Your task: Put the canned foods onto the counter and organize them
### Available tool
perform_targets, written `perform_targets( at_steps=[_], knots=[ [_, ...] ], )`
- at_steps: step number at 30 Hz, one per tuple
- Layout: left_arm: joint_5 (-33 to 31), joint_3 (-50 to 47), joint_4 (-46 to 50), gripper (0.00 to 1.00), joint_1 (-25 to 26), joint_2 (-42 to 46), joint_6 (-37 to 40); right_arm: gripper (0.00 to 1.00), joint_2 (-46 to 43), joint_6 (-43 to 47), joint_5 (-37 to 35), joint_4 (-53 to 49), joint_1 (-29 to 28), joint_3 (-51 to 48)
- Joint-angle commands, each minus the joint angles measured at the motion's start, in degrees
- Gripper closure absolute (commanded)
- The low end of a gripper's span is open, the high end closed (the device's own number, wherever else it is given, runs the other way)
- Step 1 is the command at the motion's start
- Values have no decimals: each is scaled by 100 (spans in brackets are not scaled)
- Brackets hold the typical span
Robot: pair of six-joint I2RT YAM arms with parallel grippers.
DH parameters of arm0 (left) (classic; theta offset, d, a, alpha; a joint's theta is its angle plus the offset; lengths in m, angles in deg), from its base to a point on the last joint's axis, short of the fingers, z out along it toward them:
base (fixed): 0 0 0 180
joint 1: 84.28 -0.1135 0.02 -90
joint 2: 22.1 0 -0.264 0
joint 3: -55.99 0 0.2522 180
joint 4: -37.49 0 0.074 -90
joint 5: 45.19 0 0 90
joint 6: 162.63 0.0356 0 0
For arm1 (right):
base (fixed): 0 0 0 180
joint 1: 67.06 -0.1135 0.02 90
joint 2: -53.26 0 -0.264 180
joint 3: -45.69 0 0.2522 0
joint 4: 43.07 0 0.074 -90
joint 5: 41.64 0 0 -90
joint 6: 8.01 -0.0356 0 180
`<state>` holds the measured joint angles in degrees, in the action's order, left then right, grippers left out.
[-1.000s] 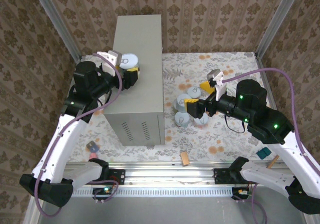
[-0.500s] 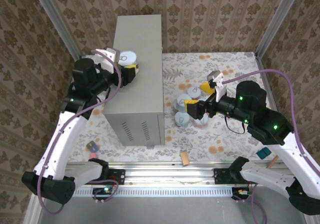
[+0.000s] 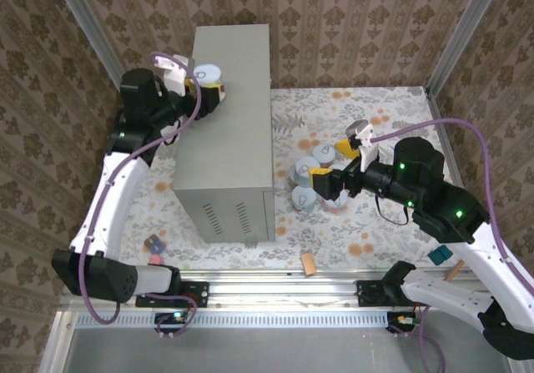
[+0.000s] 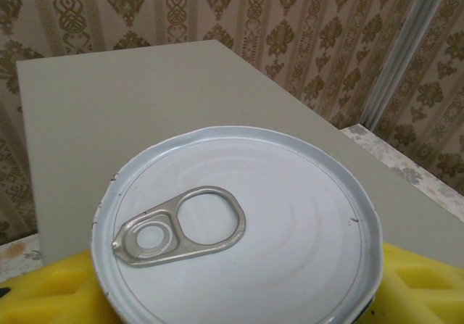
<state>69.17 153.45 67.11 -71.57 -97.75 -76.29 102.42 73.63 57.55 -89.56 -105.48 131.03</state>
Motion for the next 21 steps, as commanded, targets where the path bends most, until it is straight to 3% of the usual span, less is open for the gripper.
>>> perform_targets(
  at_steps=[1, 10, 21],
  knots=[
    [451, 391, -458, 33, -178, -89, 228, 0, -84, 159, -162, 109, -31, -64],
    [845, 1139, -293, 34, -511, -987, 385, 0, -95, 151, -172, 157, -35, -91],
    [743, 2258, 153, 34, -519, -2094, 735, 0, -145, 140, -243, 109, -27, -142]
  ],
)
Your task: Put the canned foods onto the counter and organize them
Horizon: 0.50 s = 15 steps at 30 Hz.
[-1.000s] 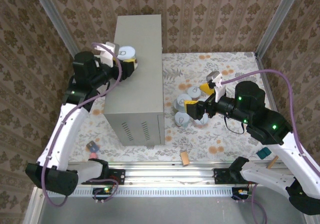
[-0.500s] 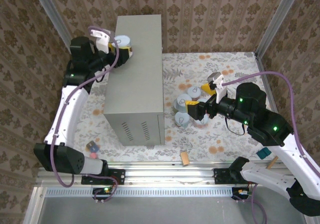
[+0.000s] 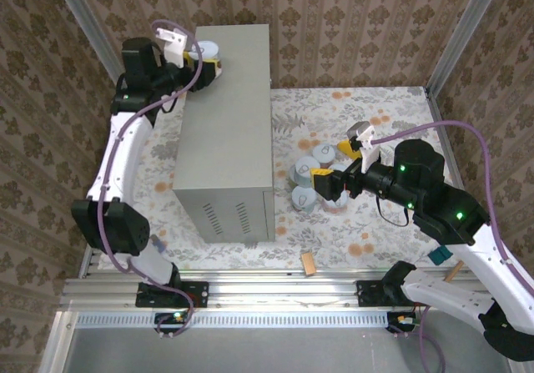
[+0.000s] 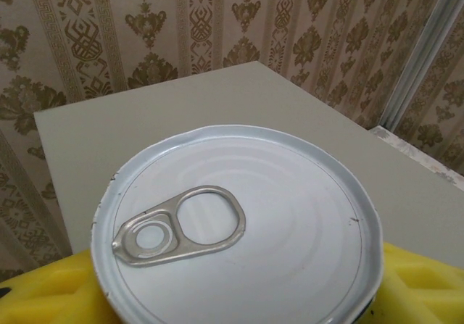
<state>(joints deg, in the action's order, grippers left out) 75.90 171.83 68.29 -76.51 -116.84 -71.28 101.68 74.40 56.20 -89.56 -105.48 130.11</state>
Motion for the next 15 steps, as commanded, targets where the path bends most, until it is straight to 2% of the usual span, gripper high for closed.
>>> perform_targets(
  at_steps=[1, 15],
  knots=[
    [51, 522, 76, 34, -21, -279, 255, 0, -74, 50, -107, 117, -32, -60],
    [-28, 1804, 612, 34, -21, -1381, 543, 0, -98, -197, -238, 128, -34, -252]
  ],
)
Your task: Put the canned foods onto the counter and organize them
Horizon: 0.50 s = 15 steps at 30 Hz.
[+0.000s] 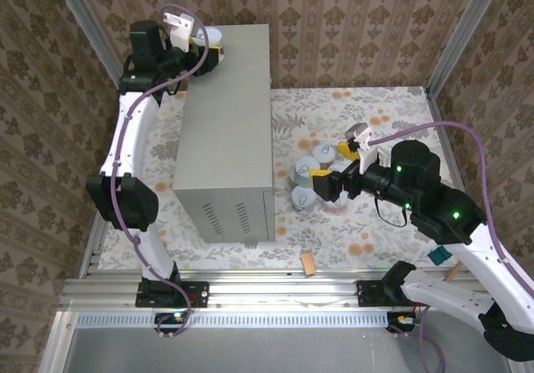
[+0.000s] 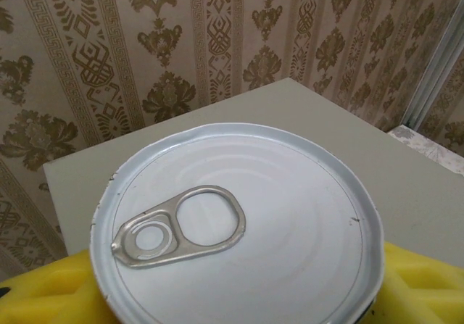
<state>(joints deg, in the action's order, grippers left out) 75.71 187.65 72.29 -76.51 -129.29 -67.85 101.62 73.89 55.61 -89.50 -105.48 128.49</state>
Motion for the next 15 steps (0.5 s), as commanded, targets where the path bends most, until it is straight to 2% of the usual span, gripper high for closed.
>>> perform_targets(
  at_steps=[1, 15],
  knots=[
    [-11, 289, 239, 34, -26, -202, 212, 0, -113, -171, -196, 111, -34, -107],
    [85, 935, 339, 34, -20, -872, 142, 0, -298, -313, -355, -29, -35, -197]
  ],
)
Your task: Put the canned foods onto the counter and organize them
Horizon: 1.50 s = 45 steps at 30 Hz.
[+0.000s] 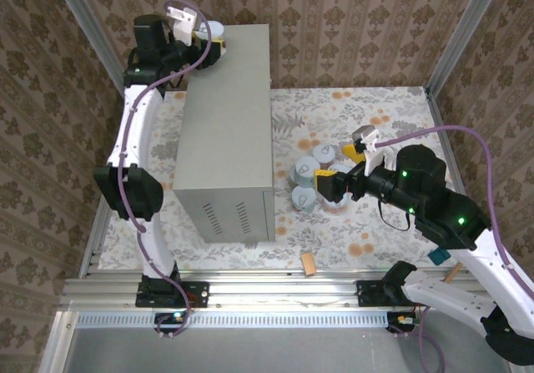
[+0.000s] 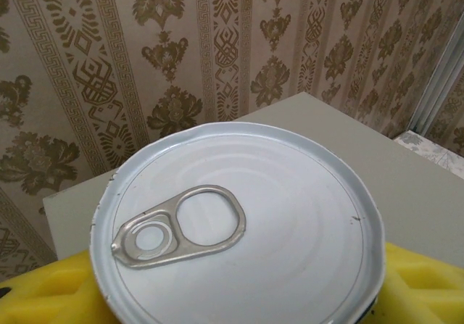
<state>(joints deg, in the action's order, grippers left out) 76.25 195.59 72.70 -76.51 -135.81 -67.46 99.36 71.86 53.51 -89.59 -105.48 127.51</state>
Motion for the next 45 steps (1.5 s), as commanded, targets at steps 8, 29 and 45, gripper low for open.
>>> perform_targets(
  at_steps=[8, 29, 45],
  knots=[
    [75, 239, 307, 33, -4, -344, 96, 0, -62, -112, -180, -25, -34, -132],
    [133, 297, 307, 0, -12, -27, 42, 0, -49, -184, -180, -38, -33, -96],
    [-271, -1709, 526, 0, -48, 2092, -160, 0, 373, -557, -527, -319, -34, -46]
  ],
)
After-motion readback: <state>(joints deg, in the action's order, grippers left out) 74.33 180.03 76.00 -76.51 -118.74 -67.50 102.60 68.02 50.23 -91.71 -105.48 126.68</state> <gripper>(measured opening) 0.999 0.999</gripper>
